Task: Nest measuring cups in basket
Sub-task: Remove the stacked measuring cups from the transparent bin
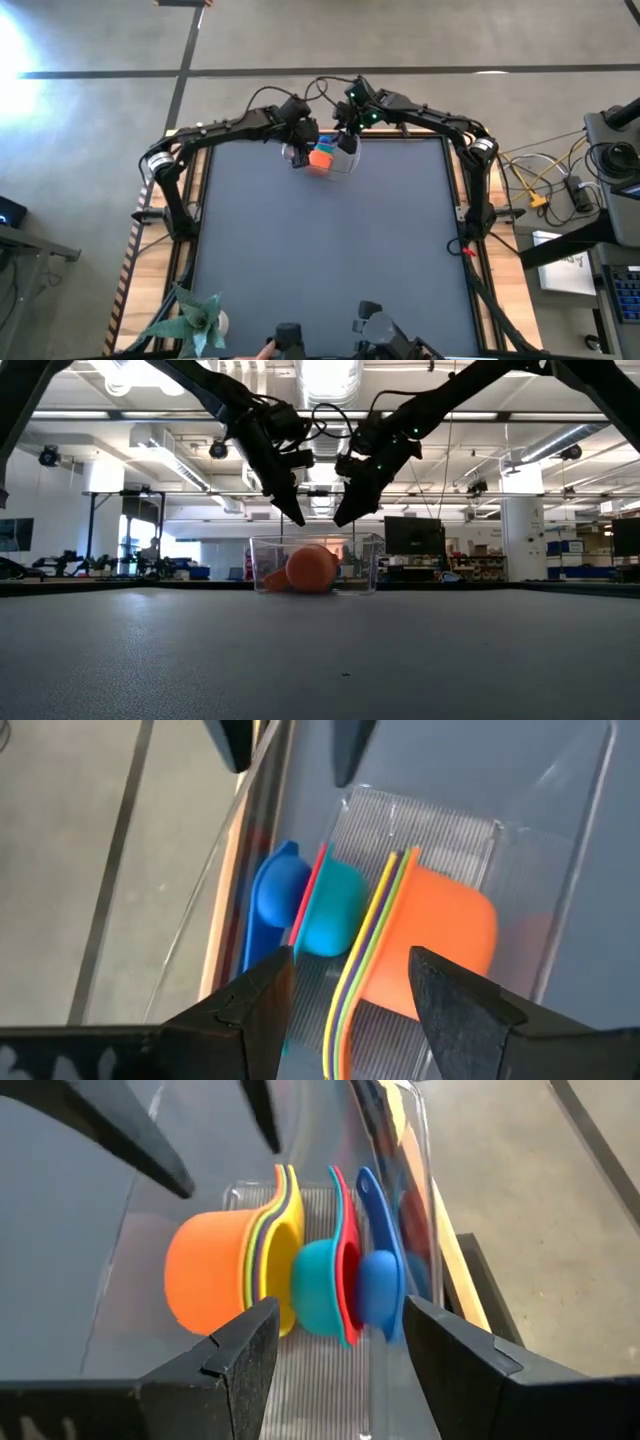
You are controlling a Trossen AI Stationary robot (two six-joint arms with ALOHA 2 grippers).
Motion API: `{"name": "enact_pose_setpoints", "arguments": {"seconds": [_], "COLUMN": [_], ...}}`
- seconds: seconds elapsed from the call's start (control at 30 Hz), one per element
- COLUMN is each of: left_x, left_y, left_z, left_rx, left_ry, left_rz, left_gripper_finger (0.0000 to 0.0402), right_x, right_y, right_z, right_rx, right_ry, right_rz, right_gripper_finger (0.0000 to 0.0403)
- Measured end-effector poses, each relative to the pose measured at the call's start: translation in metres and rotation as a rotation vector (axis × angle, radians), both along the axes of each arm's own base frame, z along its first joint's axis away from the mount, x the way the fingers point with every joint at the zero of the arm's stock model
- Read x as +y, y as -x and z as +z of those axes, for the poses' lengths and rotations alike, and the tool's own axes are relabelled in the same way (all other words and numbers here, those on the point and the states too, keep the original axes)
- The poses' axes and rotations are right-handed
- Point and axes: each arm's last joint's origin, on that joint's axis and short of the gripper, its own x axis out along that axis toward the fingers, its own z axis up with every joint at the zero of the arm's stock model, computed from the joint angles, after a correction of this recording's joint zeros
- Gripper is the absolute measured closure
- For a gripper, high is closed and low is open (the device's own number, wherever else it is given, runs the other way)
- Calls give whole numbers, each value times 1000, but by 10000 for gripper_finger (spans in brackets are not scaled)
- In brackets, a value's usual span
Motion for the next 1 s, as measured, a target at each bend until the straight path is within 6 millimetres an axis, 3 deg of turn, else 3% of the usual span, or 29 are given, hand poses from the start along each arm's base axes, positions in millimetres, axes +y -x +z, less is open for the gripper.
{"name": "enact_pose_setpoints", "arguments": {"seconds": [0.47,0.6,0.87,1.0], "left_x": [15,16,15,13], "left_y": [14,18,21,23], "left_z": [-7,-8,-21,-28], "left_rx": [-6,16,30,45], "left_ry": [52,56,66,76], "left_rz": [-13,-18,-17,-18], "left_gripper_finger": [219,219,219,219], "right_x": [11,8,-2,-2], "right_y": [-13,-16,-30,-32], "right_z": [-23,-28,-58,-61], "right_rx": [29,17,18,25], "right_ry": [52,48,74,91], "right_rz": [-29,-45,-96,-85], "right_gripper_finger": [200,200,200,200]}}
